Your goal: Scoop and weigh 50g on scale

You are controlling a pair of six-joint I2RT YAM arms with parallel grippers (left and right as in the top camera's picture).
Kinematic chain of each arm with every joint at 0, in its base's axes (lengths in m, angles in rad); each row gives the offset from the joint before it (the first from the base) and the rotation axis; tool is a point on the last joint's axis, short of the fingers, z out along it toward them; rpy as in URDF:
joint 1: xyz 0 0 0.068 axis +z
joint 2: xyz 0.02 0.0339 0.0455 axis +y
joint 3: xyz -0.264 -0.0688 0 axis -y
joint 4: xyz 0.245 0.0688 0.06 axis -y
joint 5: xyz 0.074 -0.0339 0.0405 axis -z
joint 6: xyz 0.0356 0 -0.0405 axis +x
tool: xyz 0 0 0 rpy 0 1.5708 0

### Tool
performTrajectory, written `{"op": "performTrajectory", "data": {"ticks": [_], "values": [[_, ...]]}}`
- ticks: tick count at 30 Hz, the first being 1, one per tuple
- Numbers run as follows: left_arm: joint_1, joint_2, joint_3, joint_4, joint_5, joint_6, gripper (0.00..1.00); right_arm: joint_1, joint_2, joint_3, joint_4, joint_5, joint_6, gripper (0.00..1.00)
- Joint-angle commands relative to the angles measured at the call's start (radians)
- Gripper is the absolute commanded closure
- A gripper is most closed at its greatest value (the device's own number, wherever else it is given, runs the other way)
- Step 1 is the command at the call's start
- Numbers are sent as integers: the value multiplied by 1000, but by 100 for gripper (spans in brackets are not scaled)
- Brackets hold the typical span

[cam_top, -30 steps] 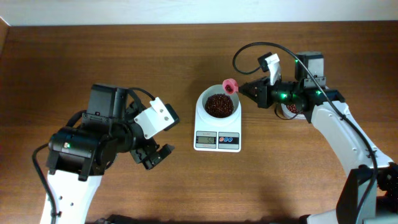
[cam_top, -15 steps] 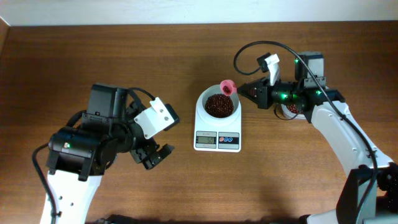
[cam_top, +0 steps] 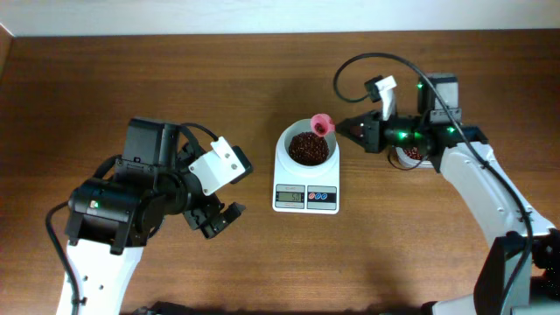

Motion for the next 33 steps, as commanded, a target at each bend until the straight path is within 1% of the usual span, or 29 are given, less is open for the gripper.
{"op": "performTrajectory", "data": {"ticks": [1, 6, 11, 12, 14, 15, 18, 24, 27, 29, 33], "values": [[6, -4, -7, 2, 14, 19, 1, -87, 0, 6, -31, -50, 11, 96], [6, -4, -7, 2, 14, 19, 1, -242, 0, 6, -136, -48, -5, 96], [6, -4, -7, 2, 14, 19, 1, -393, 0, 6, -239, -34, -84, 96], [6, -4, -7, 2, 14, 19, 1, -413, 0, 6, -251, -14, -84, 96], [6, -4, -7, 2, 14, 19, 1, -452, 0, 6, -285, 90, -97, 96], [6, -4, -7, 2, 14, 19, 1, -467, -2, 6, -318, 147, -162, 96], [6, -4, -7, 2, 14, 19, 1, -468, -16, 6, -333, 227, -163, 96], [6, -4, -7, 2, 14, 19, 1, -466, -116, 6, -333, 450, -162, 96], [6, -4, -7, 2, 14, 19, 1, -427, -156, 6, -333, 570, -162, 96], [6, -4, -7, 2, 14, 19, 1, -358, -186, 6, -333, 719, -163, 96], [6, -4, -7, 2, 14, 19, 1, -184, -232, 6, -332, 1089, -163, 96]]}}
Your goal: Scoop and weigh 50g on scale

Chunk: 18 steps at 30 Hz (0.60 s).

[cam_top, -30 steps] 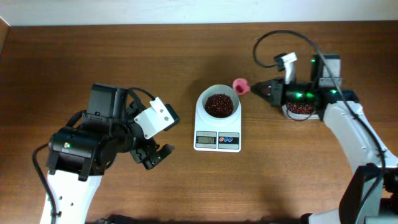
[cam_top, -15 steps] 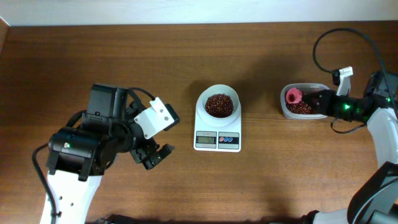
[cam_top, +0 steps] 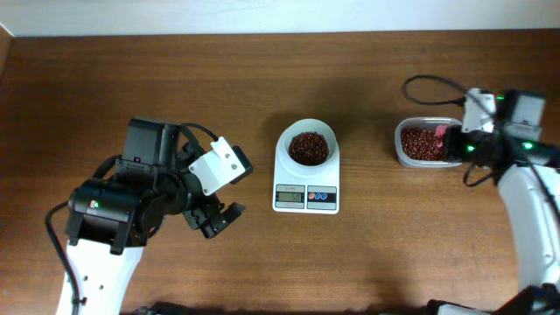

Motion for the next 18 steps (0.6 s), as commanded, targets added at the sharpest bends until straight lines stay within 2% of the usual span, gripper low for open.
{"op": "performTrajectory", "data": {"ticks": [1, 3, 5, 6, 7, 9, 12, 14, 17, 18], "values": [[6, -4, -7, 2, 14, 19, 1, 114, -39, 4, 1, 384, -11, 96], [6, -4, -7, 2, 14, 19, 1, 185, -39, 4, 13, 543, -10, 96], [6, -4, -7, 2, 14, 19, 1, 221, -39, 4, 27, 556, -5, 96], [6, -4, -7, 2, 14, 19, 1, 230, -47, 10, 29, 550, 63, 96], [6, -4, -7, 2, 14, 19, 1, 231, -68, 22, 17, 524, 125, 96], [6, -4, -7, 2, 14, 19, 1, 231, -127, 40, -11, 495, 126, 96], [6, -4, -7, 2, 14, 19, 1, 231, -314, 52, -46, 492, 126, 96], [6, -4, -7, 2, 14, 19, 1, 231, -450, 52, -106, 409, 130, 96], [6, -4, -7, 2, 14, 19, 1, 231, -576, 52, -217, 224, 250, 96], [6, -4, -7, 2, 14, 19, 1, 231, -600, 52, -270, 222, 345, 96]]}}
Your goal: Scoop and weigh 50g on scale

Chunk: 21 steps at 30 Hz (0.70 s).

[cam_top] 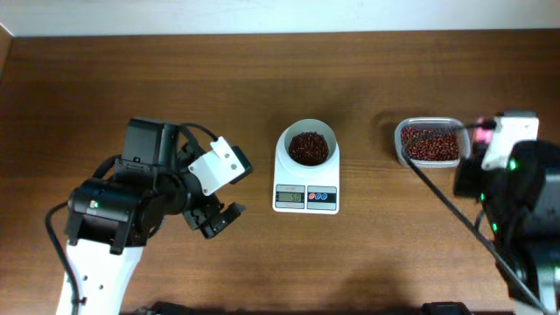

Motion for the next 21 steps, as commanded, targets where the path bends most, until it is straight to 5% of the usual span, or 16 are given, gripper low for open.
{"op": "performTrajectory", "data": {"ticks": [1, 10, 21], "values": [[6, -4, -7, 2, 14, 19, 1, 5, -51, 10, -110, -101, 246, 96], [6, -4, -7, 2, 14, 19, 1, 5, -77, 8, -332, -203, 555, 96], [6, -4, -7, 2, 14, 19, 1, 6, -77, 7, -486, -206, 555, 96]]}}
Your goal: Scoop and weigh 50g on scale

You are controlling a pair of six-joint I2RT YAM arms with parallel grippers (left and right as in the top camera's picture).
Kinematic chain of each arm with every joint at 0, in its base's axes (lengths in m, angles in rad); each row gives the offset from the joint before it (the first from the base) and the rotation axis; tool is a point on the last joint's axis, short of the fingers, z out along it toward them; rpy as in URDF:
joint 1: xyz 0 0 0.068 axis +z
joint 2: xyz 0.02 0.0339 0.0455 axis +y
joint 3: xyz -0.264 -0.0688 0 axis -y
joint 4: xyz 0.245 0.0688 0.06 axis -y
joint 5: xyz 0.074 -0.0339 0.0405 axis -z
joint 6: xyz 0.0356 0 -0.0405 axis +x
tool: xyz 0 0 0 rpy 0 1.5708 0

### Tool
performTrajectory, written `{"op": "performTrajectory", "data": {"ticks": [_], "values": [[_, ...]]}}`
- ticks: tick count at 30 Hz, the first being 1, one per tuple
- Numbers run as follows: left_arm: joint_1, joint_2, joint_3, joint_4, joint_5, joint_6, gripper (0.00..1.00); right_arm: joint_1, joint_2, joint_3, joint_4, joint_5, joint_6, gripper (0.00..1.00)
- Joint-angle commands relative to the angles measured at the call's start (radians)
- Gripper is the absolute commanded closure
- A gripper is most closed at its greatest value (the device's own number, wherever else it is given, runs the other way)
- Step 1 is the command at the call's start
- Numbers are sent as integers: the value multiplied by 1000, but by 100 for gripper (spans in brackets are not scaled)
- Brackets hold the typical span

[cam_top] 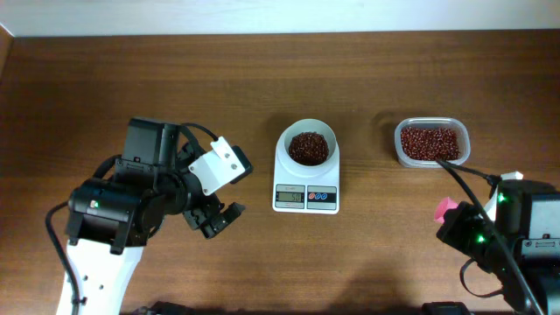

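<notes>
A white scale stands mid-table with a white bowl of red beans on it. A clear tub of red beans sits to its right. My right gripper is low at the front right, well below the tub, shut on a pink scoop; its fingers are mostly hidden under the arm. My left gripper hangs open over the table, left of the scale and holding nothing.
A black cable runs from the tub's front edge to the right arm. The table's back edge meets a white wall. Bare wood lies between scale and tub.
My right gripper has moved with the pink scoop from beside the tub's right end toward the front of the table, below the tub. The left arm has not moved.
The right gripper first held the pink scoop at the rim of the bowl on the scale. Then it was at the tub's right end, then just right of the tub. Now it is at the front right, still holding the scoop. The left arm stayed still.
</notes>
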Motion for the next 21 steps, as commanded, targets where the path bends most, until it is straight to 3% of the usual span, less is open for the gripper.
{"op": "performTrajectory", "data": {"ticks": [1, 16, 21], "values": [[5, -4, -7, 2, 14, 19, 1, 6, -6, 3, -47, -5, 11, 96], [5, -4, -7, 2, 14, 19, 1, 6, -9, -119, -89, -5, 11, 96], [5, -4, -7, 2, 14, 19, 1, 6, -90, -119, -84, -5, 12, 96]]}}
